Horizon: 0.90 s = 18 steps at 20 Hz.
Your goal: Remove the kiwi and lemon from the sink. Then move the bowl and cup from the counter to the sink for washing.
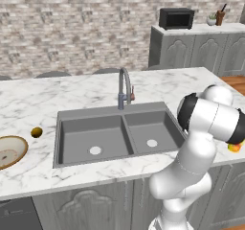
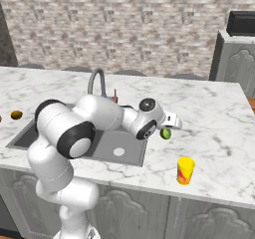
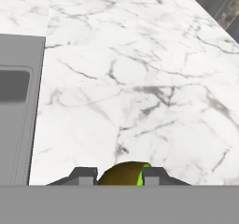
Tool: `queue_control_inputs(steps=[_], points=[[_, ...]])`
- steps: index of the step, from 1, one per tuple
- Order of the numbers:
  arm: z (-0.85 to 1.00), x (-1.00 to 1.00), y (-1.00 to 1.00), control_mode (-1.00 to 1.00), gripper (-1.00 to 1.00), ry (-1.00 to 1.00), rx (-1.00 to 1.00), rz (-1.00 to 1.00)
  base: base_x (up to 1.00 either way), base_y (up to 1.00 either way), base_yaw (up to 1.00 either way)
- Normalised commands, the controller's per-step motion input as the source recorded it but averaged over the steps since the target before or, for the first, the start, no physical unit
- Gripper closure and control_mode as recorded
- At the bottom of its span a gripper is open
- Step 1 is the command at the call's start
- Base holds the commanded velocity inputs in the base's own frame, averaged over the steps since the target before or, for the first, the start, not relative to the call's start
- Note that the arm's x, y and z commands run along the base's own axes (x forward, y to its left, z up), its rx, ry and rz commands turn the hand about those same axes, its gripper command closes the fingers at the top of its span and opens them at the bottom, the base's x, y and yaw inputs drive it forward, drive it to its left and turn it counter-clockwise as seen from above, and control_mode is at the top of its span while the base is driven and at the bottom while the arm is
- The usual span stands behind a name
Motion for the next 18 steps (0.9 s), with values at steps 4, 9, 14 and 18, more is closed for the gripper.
queue_control_inputs(steps=[4, 9, 14, 18], points=[[-0.14, 0.02, -0.02, -1.0, 1.0, 0.0, 0.01, -0.01, 0.0, 0.0, 0.0], [-0.13, 0.05, -0.01, -1.0, 1.0, 0.0, 0.0, -0.01, 0.0, 0.0, 0.0], [-0.13, 0.03, -0.03, -1.0, 1.0, 0.0, 0.0, -0.01, 0.0, 0.0, 0.0], [-0.16, 0.03, -0.06, -1.0, 1.0, 0.0, 0.0, 0.0, 0.0, 0.0, 0.0]])
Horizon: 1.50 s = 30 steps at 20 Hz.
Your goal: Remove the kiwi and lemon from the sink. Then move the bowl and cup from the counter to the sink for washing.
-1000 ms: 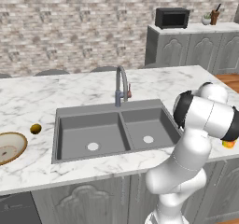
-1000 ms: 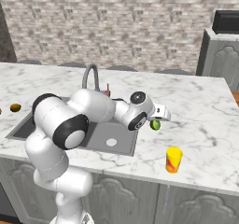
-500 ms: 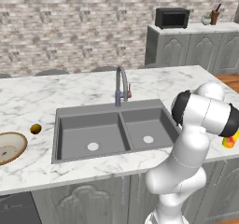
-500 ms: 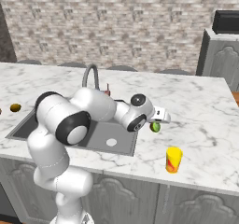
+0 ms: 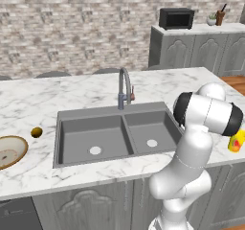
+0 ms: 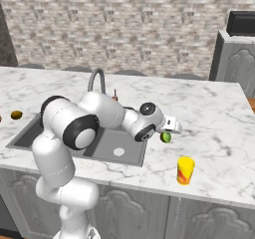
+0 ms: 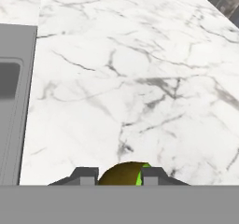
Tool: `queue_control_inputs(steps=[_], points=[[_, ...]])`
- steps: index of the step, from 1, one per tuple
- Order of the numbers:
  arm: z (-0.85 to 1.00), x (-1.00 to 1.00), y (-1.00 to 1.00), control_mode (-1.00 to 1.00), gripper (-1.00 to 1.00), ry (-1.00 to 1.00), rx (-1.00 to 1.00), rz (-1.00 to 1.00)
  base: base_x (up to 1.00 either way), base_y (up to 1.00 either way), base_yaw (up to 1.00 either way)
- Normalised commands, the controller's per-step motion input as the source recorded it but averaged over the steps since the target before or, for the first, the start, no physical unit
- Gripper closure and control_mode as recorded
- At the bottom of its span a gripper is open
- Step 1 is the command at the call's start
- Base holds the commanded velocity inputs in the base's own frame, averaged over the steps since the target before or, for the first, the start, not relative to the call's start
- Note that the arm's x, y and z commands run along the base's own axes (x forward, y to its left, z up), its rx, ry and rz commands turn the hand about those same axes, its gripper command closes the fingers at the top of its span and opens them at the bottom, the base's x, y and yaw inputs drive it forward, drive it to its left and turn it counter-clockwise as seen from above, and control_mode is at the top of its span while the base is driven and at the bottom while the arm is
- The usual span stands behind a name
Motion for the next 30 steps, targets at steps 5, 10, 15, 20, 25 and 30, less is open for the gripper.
queue_control_inputs(steps=[5, 10, 15, 20, 25, 30], points=[[-0.13, 0.01, -0.1, -1.0, 1.0, 0.0, 0.0, 0.0, 0.0, 0.0, 0.0], [-0.12, 0.0, -0.11, -1.0, 1.0, 0.0, 0.01, 0.0, 0.0, 0.0, 0.0], [-0.11, 0.0, -0.11, -1.0, 1.0, 0.0, 0.02, 0.0, 0.0, 0.0, 0.0], [-0.09, 0.0, -0.08, -1.0, 1.0, 0.0, 0.02, 0.0, 0.0, 0.0, 0.0], [-0.12, 0.01, -0.08, -1.0, 1.0, 0.0, 0.02, 0.0, 0.0, 0.0, 0.0], [-0.13, 0.01, -0.07, -1.0, 1.0, 0.0, 0.02, 0.0, 0.0, 0.0, 0.0]])
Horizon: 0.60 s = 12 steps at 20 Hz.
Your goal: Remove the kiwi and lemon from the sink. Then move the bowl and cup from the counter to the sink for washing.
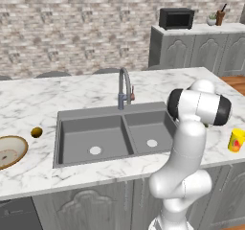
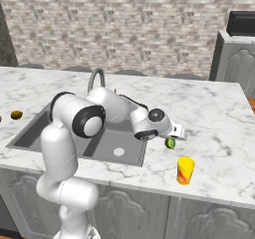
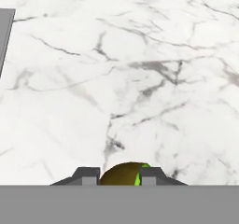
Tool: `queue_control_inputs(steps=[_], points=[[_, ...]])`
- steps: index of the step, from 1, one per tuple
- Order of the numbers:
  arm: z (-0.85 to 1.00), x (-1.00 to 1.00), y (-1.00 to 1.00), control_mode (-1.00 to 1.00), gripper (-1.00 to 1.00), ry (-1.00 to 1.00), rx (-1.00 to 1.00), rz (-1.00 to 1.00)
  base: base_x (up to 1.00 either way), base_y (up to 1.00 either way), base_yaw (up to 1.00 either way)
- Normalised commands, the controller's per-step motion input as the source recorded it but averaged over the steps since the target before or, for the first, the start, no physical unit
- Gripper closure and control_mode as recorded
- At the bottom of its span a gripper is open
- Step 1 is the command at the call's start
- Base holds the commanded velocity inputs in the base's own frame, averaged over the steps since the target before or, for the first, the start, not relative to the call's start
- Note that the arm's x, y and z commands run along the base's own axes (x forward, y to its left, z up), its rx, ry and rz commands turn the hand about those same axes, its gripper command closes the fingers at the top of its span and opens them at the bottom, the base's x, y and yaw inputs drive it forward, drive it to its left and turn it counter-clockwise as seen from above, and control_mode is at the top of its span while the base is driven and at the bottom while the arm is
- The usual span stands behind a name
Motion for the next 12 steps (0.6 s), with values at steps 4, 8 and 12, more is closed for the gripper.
queue_control_inputs(steps=[4, 8, 12], points=[[-0.14, 0.03, -0.05, -1.0, 1.0, 0.0, 0.01, 0.0, 0.0, 0.0, 0.0], [-0.13, 0.03, -0.04, -1.0, 1.0, 0.0, 0.02, 0.0, 0.0, 0.0, 0.0], [-0.13, 0.05, -0.04, -1.0, 1.0, -0.01, 0.03, 0.0, 0.0, 0.0, 0.0]])
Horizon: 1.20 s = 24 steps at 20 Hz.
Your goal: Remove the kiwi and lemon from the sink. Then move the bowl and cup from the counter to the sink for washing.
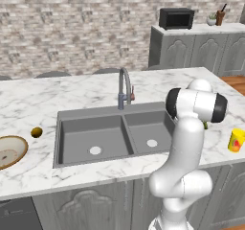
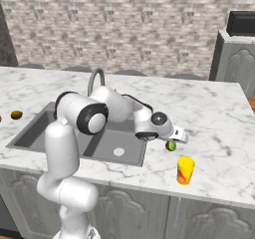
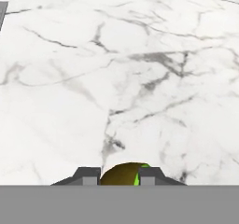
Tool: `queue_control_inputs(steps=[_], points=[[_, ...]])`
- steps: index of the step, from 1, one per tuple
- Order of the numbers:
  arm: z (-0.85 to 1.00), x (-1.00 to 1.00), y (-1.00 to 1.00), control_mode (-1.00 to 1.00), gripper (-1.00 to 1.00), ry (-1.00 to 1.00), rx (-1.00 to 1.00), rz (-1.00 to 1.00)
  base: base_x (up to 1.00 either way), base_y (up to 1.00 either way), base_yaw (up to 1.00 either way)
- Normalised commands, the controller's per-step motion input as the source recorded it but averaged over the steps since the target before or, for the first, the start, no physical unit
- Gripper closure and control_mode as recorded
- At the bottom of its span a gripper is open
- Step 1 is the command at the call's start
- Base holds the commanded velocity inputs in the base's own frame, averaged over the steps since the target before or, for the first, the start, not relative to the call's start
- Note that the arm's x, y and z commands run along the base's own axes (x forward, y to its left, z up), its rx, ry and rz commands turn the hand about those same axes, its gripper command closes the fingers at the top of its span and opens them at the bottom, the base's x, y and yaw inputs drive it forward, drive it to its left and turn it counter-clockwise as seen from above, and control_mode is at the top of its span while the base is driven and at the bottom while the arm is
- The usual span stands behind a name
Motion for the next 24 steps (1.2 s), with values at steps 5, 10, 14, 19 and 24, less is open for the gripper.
queue_control_inputs(steps=[5, 10, 14, 19, 24], points=[[-0.13, 0.07, -0.05, -1.0, 1.0, 0.0, 0.01, 0.0, 0.0, 0.0, 0.0], [-0.15, 0.06, -0.06, -1.0, 1.0, 0.0, 0.0, 0.0, 0.0, 0.0, 0.0], [-0.18, 0.09, -0.04, -1.0, 1.0, 0.0, 0.0, 0.0, 0.0, 0.0, 0.0], [-0.19, 0.09, -0.04, -1.0, 1.0, 0.0, 0.0, 0.0, 0.0, 0.0, 0.0], [-0.17, 0.06, -0.06, -1.0, 1.0, 0.0, 0.0, 0.0, 0.0, 0.0, 0.0]])
